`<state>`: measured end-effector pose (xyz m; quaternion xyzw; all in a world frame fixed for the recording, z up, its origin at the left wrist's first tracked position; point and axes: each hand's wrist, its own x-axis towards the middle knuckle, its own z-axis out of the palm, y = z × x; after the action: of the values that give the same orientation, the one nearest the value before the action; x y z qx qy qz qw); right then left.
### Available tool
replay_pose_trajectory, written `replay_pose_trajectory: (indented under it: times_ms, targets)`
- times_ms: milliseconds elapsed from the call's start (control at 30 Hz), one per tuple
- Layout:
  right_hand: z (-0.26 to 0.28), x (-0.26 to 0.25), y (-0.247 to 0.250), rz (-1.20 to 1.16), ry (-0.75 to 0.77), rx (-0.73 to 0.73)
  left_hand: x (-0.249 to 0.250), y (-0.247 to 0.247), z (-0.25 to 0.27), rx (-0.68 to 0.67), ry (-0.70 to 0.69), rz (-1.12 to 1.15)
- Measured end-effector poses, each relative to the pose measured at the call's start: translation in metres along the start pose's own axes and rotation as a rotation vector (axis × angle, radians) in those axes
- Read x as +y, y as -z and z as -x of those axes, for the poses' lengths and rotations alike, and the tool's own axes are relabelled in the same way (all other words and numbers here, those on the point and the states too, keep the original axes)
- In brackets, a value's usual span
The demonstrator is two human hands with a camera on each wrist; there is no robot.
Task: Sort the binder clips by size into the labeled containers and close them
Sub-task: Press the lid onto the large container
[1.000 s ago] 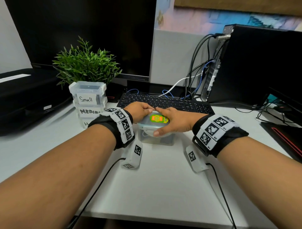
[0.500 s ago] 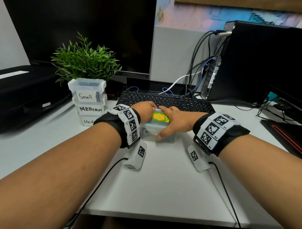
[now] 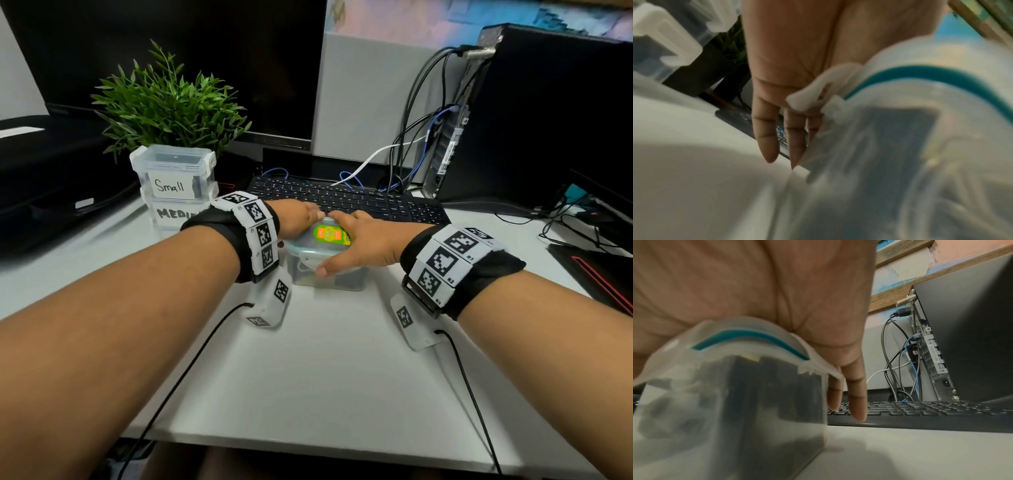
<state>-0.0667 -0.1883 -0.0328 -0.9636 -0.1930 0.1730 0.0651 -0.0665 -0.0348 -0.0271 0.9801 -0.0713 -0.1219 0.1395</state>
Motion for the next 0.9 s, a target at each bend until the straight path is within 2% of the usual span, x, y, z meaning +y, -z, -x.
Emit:
replay_pose_trajectory:
  times_ms: [167,333,500,667,900]
  targets:
    - [-0.001,-0.002,-0.002,0.082,-0.008,0.054,0.003,-0.007,-0.004,0.057,0.013,-0.068]
    - [0.004,-0.006,-0.001,0.058,0.009,0.027,0.009,-0.005,-0.003,0.077,0.016,-0.167]
    - [0.005,-0.004,0.004,-0.021,-0.006,-0.048,0.005,-0.008,-0.007,0.104,0.029,-0.125]
    - [0.006,-0.004,0.006,-0.015,0.019,-0.063,-0.003,-0.006,-0.010,0.109,0.059,0.046]
    - [0.006,-0.004,0.003,-0.019,0.029,-0.035,0.005,-0.008,-0.013,0.123,0.105,0.031]
